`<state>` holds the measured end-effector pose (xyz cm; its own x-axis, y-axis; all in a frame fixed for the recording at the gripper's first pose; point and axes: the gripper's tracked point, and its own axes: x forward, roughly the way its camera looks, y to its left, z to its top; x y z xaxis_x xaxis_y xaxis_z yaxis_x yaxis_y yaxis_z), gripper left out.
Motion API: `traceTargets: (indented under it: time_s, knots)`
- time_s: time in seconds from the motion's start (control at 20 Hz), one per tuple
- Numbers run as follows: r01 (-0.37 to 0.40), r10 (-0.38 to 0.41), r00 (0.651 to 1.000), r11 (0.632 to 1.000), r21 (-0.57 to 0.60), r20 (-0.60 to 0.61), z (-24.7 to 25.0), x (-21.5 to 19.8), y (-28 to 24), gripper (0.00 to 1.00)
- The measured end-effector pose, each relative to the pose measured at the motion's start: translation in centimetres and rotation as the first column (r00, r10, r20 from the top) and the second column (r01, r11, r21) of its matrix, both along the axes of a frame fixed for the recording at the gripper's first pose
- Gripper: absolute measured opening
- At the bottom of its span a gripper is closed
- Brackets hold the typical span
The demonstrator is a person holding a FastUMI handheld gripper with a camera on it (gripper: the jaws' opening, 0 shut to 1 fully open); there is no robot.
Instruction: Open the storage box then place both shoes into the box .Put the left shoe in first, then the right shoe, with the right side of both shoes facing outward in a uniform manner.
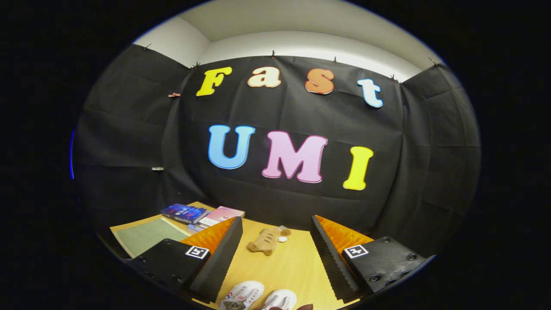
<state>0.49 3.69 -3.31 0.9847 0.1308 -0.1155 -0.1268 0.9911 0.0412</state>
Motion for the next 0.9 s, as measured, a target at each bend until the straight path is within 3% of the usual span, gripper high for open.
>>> traceTargets:
  time_s: [0.1, 0.2, 0.35, 0.5, 0.7, 0.8, 0.9]
  knots:
    - [-0.178, 0.185, 0.98, 0.98, 0.089, -0.077, -2.2, -0.8, 4.2, 0.98]
    - [-0.294, 0.32, 0.94, 0.935, 0.197, -0.118, -3.6, -1.6, 6.7, 0.98]
    - [-0.434, 0.547, 0.817, 0.791, 0.432, -0.181, -6.7, -3.1, 11.4, 0.98]
    - [-0.384, 0.682, 0.677, 0.648, 0.658, -0.277, -10.7, -4.4, 14.8, 0.98]
    - [-0.28, 0.807, 0.513, 0.48, 0.831, -0.293, -15.1, -4.9, 18.8, 0.98]
    - [-0.215, 0.856, 0.446, 0.385, 0.897, -0.261, -16.3, -5.1, 20.6, 0.98]
    - [-0.162, 0.88, 0.408, 0.331, 0.93, -0.242, -17.9, -4.8, 22.0, 0.98]
